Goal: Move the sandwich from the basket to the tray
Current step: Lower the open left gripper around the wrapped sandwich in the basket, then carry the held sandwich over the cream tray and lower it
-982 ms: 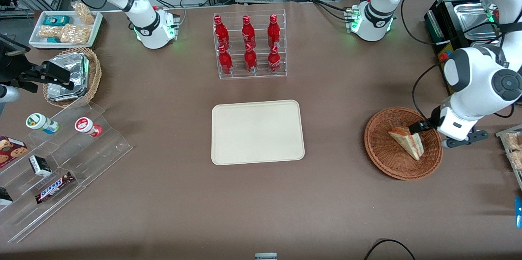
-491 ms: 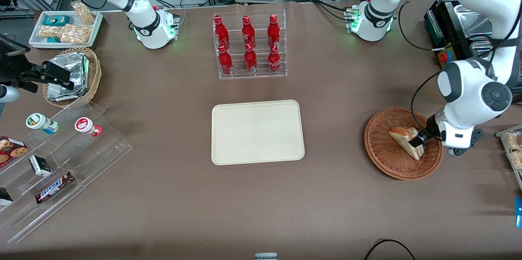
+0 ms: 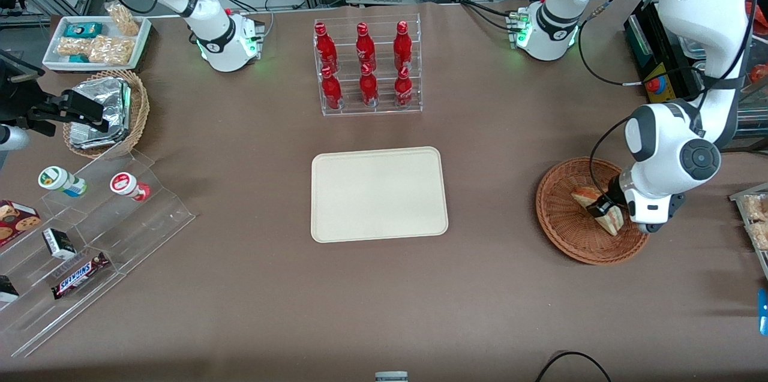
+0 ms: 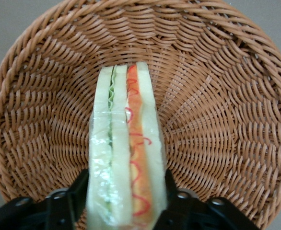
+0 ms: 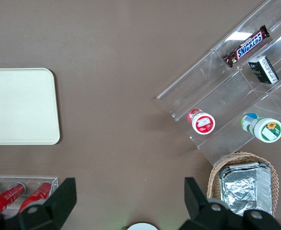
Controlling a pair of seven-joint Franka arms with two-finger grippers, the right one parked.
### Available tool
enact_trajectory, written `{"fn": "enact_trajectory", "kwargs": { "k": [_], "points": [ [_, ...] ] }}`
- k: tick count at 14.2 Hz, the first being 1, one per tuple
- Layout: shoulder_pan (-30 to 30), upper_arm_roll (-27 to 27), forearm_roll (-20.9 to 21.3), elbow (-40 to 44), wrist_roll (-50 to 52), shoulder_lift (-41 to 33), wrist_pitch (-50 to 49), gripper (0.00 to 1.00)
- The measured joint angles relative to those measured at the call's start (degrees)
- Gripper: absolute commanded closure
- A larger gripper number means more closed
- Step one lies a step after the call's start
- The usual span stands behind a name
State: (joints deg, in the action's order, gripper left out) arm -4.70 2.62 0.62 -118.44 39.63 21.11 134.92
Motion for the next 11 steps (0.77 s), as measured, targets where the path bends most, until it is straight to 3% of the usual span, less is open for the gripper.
{"fn": "enact_trajectory", "kwargs": {
  "k": [3,6,11],
  "points": [
    [0.03,0.02,0.09,0.74,-0.16,-0.47,-1.90,1.00],
    [1.81,0.24,0.14,3.50,-2.81,-2.99,-9.80,1.00],
    [14.79,0.64,2.64,7.48,-10.68,-4.96,-15.11,1.00]
  ]
}}
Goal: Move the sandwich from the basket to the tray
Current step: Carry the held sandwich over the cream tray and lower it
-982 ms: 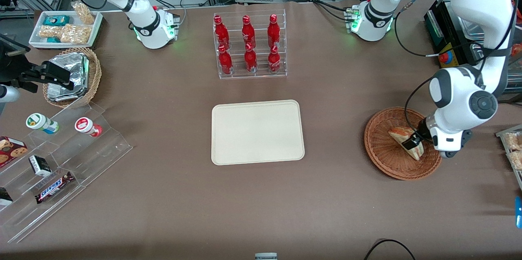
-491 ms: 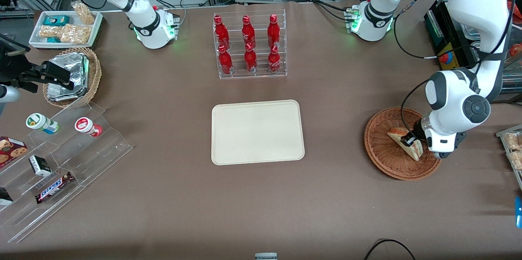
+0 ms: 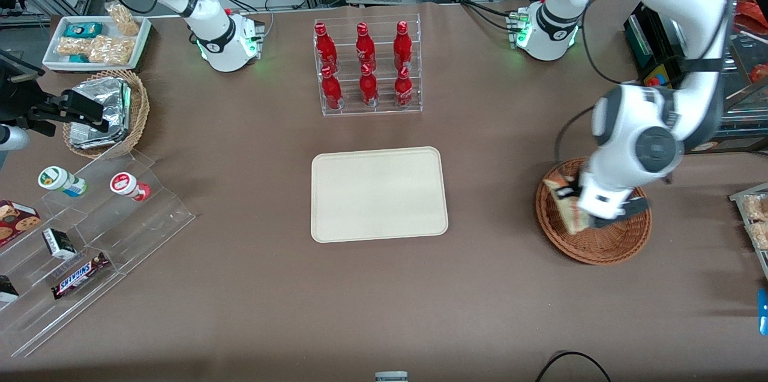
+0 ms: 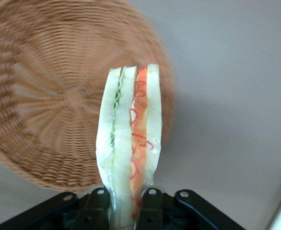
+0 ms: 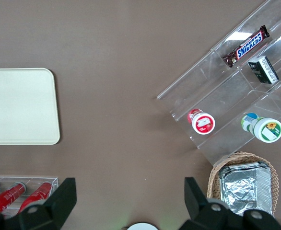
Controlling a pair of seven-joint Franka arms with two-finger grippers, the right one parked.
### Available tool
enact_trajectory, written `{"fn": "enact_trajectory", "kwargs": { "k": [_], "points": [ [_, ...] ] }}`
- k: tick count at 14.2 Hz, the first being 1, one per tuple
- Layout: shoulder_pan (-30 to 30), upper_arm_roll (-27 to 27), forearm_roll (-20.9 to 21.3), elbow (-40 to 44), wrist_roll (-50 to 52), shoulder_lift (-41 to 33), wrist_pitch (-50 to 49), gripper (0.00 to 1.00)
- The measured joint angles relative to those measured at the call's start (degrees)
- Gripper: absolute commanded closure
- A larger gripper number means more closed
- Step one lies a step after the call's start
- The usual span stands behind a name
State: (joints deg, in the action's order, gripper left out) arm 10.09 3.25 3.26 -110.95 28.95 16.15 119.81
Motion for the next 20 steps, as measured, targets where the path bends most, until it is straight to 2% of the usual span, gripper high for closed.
{"fn": "enact_trajectory", "kwargs": {
  "k": [2,5,11,16,20],
  "points": [
    [4.93,0.07,0.06,0.78,-0.37,0.44,-0.05,1.00],
    [13.07,0.15,0.03,4.83,5.83,4.17,0.15,1.00],
    [26.37,0.38,-3.22,22.51,20.38,18.44,0.49,1.00],
    [32.39,0.40,-3.26,33.40,26.20,27.78,0.48,1.00],
    [33.34,0.87,-3.28,37.32,26.46,31.37,0.45,1.00]
  ]
}}
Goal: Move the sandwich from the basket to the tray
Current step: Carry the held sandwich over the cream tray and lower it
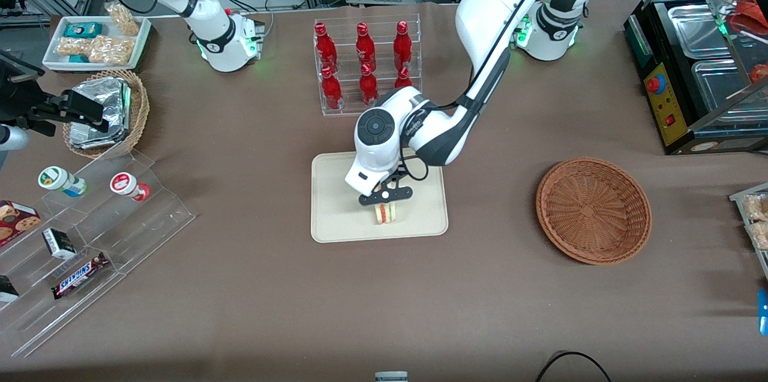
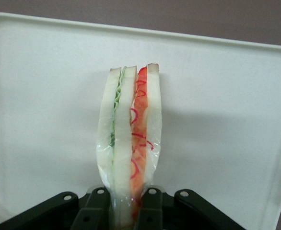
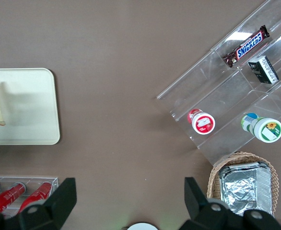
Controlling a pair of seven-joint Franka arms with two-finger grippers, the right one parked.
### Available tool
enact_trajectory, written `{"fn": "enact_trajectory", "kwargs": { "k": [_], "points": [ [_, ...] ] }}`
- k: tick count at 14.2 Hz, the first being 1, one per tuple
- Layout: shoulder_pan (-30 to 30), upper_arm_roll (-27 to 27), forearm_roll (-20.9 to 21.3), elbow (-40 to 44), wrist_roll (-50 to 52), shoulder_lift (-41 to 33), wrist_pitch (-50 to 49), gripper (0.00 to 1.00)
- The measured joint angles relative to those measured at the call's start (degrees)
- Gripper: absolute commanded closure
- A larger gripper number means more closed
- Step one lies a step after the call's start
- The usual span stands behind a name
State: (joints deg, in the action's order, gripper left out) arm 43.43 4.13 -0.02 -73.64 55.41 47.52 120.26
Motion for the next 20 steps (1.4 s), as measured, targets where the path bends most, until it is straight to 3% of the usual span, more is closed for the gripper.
{"fn": "enact_trajectory", "kwargs": {
  "k": [2,3,4,5,6,13,17,20],
  "points": [
    [0.17,0.46,0.00,0.23,-0.01,0.65,-0.09,0.95],
    [0.45,0.52,0.00,0.23,-0.03,1.03,-0.05,0.83],
    [0.81,0.53,0.00,0.24,-0.03,1.40,0.07,0.54],
    [1.12,0.53,0.00,0.27,-0.03,1.67,0.17,0.16],
    [1.31,0.54,0.00,0.32,-0.03,1.83,0.25,0.00],
    [1.17,0.29,0.00,2.72,-0.02,-0.36,-1.85,0.00],
    [0.16,-0.25,-0.02,2.84,0.01,-8.16,-13.18,0.00],
    [-3.60,-0.47,-0.13,-2.77,-1.53,-14.77,-17.69,0.00]
  ]
}}
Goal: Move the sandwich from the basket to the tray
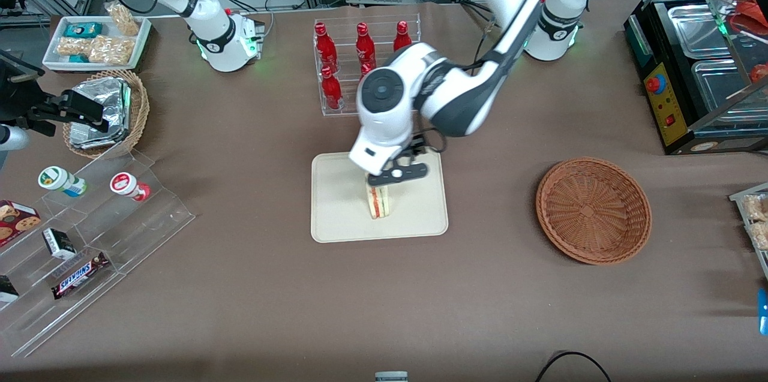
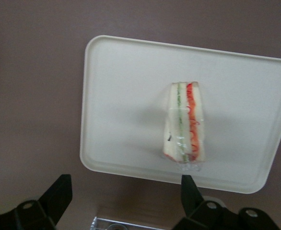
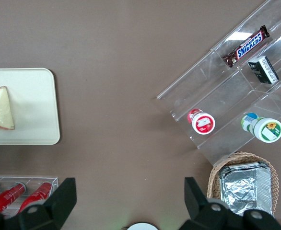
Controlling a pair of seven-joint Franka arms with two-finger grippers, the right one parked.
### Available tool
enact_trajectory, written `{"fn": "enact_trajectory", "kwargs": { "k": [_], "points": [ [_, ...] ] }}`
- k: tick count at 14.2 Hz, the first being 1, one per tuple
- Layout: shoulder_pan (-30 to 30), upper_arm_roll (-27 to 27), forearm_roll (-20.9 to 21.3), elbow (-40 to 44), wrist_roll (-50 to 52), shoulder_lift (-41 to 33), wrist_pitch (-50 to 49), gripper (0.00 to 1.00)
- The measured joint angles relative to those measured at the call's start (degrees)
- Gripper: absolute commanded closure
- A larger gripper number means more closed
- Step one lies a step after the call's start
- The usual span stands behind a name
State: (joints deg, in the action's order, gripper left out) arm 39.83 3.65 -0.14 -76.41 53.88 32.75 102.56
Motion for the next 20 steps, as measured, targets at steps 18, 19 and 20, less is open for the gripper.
{"fn": "enact_trajectory", "kwargs": {
  "k": [18,19,20],
  "points": [
    [-32.98,-0.74,0.01,-26.04,-49.90,-32.36,-7.87,0.00],
    [-34.37,-0.61,0.01,-25.92,-51.90,-33.22,-8.80,0.00],
    [-35.74,-0.45,0.01,-25.37,-53.81,-33.76,-9.56,0.00]
  ]
}}
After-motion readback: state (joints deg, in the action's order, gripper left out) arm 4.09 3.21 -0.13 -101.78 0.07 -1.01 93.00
